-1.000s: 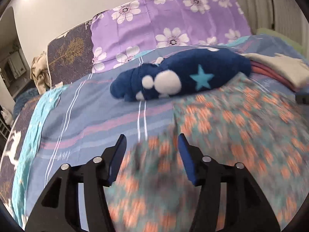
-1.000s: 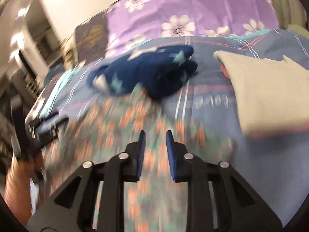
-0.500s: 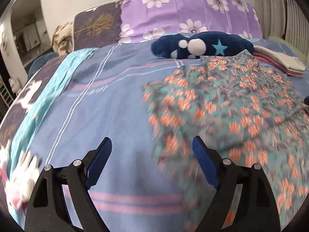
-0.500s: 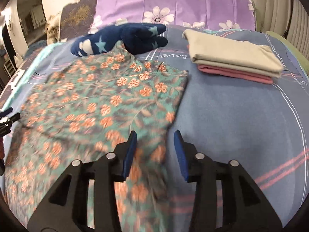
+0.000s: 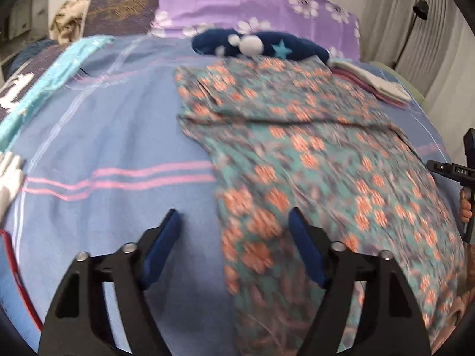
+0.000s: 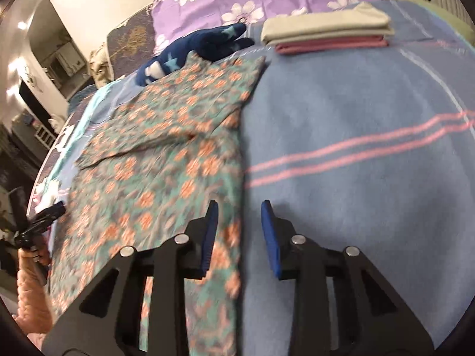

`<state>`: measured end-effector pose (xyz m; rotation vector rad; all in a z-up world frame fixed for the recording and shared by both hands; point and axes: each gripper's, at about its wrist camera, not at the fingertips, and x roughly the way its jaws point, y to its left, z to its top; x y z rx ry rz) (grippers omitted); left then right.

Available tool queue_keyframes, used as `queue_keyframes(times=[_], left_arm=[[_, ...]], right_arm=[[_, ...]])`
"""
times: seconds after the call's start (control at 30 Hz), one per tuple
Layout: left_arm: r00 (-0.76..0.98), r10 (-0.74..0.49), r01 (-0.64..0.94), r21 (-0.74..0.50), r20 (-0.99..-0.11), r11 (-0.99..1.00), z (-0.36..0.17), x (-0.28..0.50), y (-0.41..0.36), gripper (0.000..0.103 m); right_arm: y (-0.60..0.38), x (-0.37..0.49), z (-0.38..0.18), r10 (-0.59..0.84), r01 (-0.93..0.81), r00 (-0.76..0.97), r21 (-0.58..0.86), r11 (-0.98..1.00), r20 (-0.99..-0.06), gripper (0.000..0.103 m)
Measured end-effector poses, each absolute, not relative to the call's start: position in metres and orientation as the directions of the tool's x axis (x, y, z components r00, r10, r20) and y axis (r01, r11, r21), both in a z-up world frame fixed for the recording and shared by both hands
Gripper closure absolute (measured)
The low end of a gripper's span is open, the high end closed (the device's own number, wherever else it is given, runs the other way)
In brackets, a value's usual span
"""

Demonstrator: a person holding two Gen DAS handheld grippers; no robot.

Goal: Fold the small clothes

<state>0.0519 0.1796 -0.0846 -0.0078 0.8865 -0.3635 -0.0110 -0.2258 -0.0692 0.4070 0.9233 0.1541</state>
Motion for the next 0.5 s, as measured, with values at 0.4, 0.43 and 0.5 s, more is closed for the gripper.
queue_keyframes(times=[0.4,0.43,0.5], left_arm=[[0.540,-0.421,0.414,-0.205,-0.729,0.887,-0.090,-0.020,0.188,0.040],[0.537,-0.431,0.424,-0.210,-0.725,0.881,-0.091,-0.027,0.190,0.040],[0.523,-0.459,0.441,-0.232,-0.718,0.867,-0.091,-0.040,0.195,0.040]], right_arm=[[-0.232,-0.102,-0.080,0.482,-0.013,0.572,0.581,0.814,-0.663,0.072],[-0.233,-0.109,-0.080,0.496,-0.016,0.567,0.593,0.805,-0.658,0.072],[-0.235,-0.125,-0.081,0.526,-0.021,0.554,0.621,0.783,-0.645,0.072]])
